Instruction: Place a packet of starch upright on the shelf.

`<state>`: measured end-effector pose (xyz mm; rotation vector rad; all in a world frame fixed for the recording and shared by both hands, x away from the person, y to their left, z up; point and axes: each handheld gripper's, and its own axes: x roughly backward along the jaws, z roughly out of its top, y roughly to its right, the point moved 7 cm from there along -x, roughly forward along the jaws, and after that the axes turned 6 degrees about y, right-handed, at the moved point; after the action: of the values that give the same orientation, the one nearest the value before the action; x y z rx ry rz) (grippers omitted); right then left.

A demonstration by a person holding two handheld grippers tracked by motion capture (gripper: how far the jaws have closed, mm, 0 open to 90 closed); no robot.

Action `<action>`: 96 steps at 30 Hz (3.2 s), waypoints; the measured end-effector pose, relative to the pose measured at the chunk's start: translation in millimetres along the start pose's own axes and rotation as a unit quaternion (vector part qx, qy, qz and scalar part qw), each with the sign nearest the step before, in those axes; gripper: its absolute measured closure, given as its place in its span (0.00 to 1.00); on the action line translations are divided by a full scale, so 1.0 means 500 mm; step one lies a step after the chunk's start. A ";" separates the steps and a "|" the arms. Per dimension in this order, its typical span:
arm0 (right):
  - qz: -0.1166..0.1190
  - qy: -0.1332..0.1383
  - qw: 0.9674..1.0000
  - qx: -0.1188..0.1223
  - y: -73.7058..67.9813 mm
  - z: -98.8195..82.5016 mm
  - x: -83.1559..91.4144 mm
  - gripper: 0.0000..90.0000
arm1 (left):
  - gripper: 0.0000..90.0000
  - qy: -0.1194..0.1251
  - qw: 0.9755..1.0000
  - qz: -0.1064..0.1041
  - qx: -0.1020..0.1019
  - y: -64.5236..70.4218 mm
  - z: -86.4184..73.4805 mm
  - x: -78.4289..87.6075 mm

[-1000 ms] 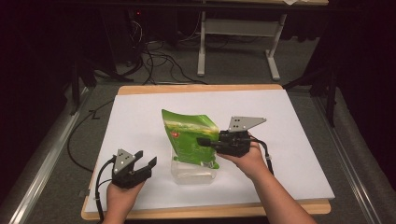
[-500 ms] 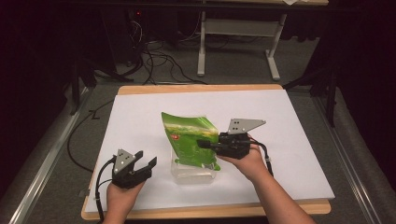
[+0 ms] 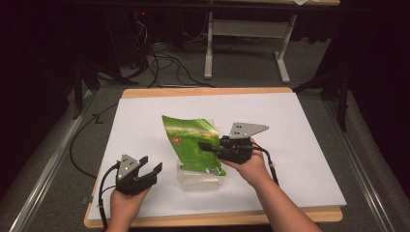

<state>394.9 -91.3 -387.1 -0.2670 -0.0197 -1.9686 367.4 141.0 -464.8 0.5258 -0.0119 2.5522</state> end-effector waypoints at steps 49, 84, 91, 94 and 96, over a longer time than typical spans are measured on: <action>-0.146 -0.013 0.989 -0.007 0.011 -0.070 0.124 0.72 | 0.72 -0.027 0.999 -0.020 -0.023 0.052 -0.020 -0.030; -0.192 -0.122 0.973 -0.047 0.007 -0.178 0.108 1.00 | 1.00 -0.075 0.995 -0.060 -0.027 0.119 -0.053 -0.063; -0.185 -0.139 0.972 -0.043 -0.002 -0.187 0.085 1.00 | 1.00 -0.074 0.995 -0.059 -0.029 0.120 -0.051 -0.063; -0.182 -0.143 0.972 -0.039 -0.009 -0.187 0.070 1.00 | 1.00 -0.074 0.995 -0.059 -0.026 0.120 -0.052 -0.064; -0.177 -0.141 0.973 -0.043 -0.011 -0.185 0.056 1.00 | 1.00 -0.076 0.995 -0.058 -0.025 0.119 -0.053 -0.065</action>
<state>363.0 -127.2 -471.3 -0.6361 -0.1765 -2.2715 353.3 76.6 -495.5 0.6794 -0.0971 2.3886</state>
